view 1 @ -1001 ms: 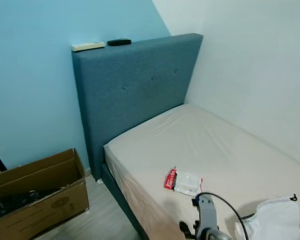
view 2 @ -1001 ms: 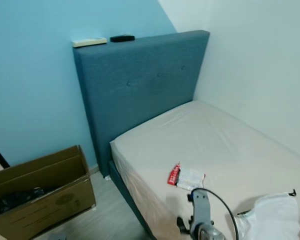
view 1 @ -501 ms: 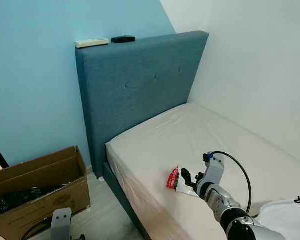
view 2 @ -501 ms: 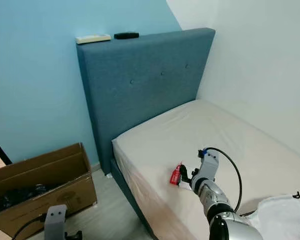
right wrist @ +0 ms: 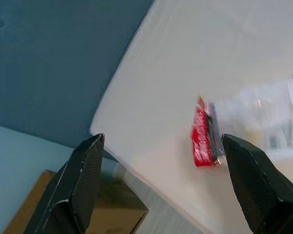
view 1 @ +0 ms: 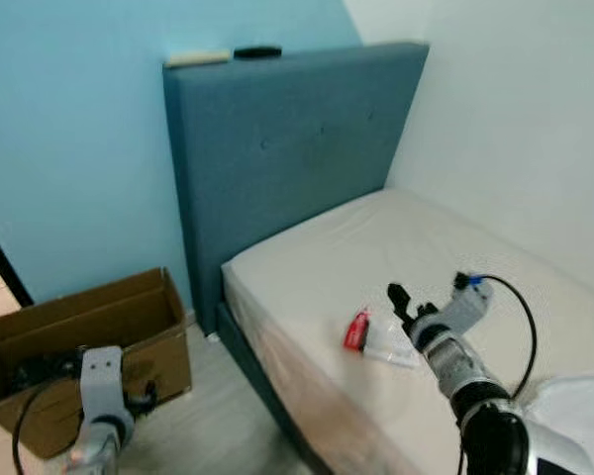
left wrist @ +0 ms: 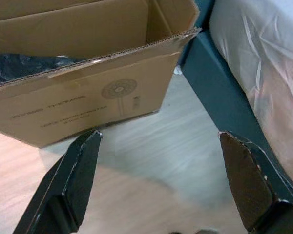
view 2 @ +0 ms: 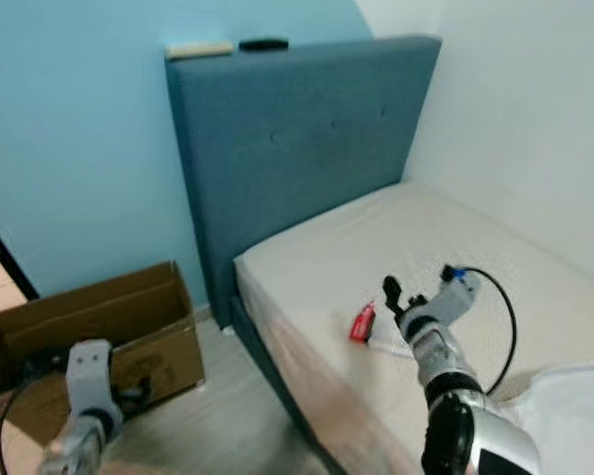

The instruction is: Clean up the room

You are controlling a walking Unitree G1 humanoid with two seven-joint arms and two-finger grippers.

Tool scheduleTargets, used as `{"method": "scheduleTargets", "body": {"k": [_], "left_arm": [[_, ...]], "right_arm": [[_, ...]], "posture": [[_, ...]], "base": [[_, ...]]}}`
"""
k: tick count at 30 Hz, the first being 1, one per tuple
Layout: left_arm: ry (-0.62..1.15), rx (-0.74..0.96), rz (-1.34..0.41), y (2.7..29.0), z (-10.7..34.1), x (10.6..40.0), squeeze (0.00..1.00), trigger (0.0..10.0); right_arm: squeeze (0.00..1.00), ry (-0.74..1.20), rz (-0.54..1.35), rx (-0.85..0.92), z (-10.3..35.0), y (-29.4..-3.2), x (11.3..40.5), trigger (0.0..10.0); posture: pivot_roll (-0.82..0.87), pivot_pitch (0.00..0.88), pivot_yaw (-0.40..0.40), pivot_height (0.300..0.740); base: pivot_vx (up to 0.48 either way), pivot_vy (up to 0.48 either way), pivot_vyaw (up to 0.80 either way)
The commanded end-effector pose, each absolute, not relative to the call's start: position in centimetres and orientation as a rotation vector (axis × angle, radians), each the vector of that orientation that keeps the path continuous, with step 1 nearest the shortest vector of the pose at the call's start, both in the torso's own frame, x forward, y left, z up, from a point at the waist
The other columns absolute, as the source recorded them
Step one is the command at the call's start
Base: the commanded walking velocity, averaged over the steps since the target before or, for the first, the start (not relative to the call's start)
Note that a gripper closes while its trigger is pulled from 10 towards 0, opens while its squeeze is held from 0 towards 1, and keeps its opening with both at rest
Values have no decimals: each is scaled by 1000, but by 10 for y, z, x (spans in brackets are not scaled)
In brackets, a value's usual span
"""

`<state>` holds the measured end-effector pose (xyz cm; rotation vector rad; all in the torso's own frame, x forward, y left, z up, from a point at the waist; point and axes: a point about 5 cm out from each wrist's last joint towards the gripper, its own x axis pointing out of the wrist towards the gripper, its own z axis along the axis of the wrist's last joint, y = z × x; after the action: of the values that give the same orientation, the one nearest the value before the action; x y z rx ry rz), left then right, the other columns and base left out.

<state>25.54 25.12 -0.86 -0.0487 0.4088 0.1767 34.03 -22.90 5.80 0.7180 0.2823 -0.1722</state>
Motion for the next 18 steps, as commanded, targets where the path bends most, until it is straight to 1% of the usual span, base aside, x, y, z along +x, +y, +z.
{"method": "scheduleTargets", "body": {"k": [1, 2, 3, 5, 7, 9, 13, 15, 17, 18], "left_arm": [[365, -40, 158, 255, -1, 259, 0, 10000], [323, -26, 136, 255, 6, 263, 0, 10000], [287, -11, 109, 254, 13, 268, 0, 10000], [216, 25, 40, 252, 28, 274, 0, 10000], [192, 36, 18, 251, 33, 275, 0, 10000], [108, 67, -17, 246, 54, 273, 0, 10000], [76, 83, -45, 242, 64, 270, 0, 10000], [57, 95, -80, 237, 75, 265, 0, 10000], [53, 96, -95, 235, 79, 261, 0, 10000], [53, 108, -115, 234, 84, 256, 0, 10000]], "right_arm": [[0, 259, -203, 758, 59, -236, 339, 10000], [0, 240, -213, 772, 61, -240, 339, 10000], [0, 223, -224, 784, 63, -245, 339, 10000], [0, 187, -249, 809, 67, -254, 338, 10000], [0, 173, -258, 817, 68, -258, 338, 10000], [0, 81, -214, 850, 84, -264, 344, 10000], [0, 12, -190, 879, 95, -267, 349, 10000], [0, -72, -170, 917, 113, -270, 357, 10000], [0, -109, -159, 933, 121, -270, 360, 10000], [0, -137, -144, 936, 130, -269, 364, 10000]], "posture": [[115, 136, -38, 600], [123, 172, -25, 595], [123, 172, -25, 590], [141, 241, 3, 580], [141, 241, 3, 575], [182, 327, 44, 560], [195, 342, 53, 550], [237, 402, 92, 550], [248, 414, 99, 550], [273, 442, 118, 550]], "base": [[0, 0, 0], [0, 0, 0], [0, 0, 0], [0, 0, 0], [0, 0, 0], [0, 0, 0], [0, 0, 0], [0, 0, 0], [0, 0, 0], [0, 0, 0]]}}
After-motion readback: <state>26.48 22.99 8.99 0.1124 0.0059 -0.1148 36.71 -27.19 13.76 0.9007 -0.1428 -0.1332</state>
